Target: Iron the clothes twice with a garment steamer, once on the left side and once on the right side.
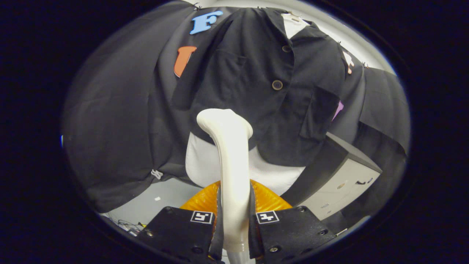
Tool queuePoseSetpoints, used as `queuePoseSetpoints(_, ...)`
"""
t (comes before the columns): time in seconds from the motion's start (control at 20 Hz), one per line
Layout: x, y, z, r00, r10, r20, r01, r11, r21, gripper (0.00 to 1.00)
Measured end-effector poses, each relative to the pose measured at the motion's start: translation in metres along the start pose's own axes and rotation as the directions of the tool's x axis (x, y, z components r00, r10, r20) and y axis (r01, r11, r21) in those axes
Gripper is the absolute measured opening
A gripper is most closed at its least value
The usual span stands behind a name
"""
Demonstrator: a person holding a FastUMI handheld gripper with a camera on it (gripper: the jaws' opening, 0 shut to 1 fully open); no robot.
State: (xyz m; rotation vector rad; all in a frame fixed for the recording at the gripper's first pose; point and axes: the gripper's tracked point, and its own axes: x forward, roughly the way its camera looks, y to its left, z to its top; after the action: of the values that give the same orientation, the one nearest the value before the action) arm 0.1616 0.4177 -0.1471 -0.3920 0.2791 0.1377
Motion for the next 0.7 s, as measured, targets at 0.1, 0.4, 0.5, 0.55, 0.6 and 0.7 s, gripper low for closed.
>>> queuePoseSetpoints(0.1, -0.005, 0.0, -0.02, 0.999, 0.026, -0.034, -0.026, 1.0, 0.01, 0.3)
queuePoseSetpoints(0.4, -0.064, -0.039, -0.069, 0.995, 0.065, -0.076, -0.058, 0.995, 0.084, 0.3)
queuePoseSetpoints(0.5, -0.088, -0.063, -0.083, 0.995, 0.068, -0.071, -0.061, 0.993, 0.096, 0.3)
queuePoseSetpoints(0.55, -0.101, -0.08, -0.092, 0.995, 0.063, -0.073, -0.056, 0.993, 0.103, 0.3)
queuePoseSetpoints(0.6, -0.113, -0.099, -0.103, 0.995, 0.06, -0.078, -0.051, 0.992, 0.115, 0.3)
queuePoseSetpoints(0.7, -0.133, -0.138, -0.121, 0.995, 0.041, -0.092, -0.028, 0.99, 0.141, 0.3)
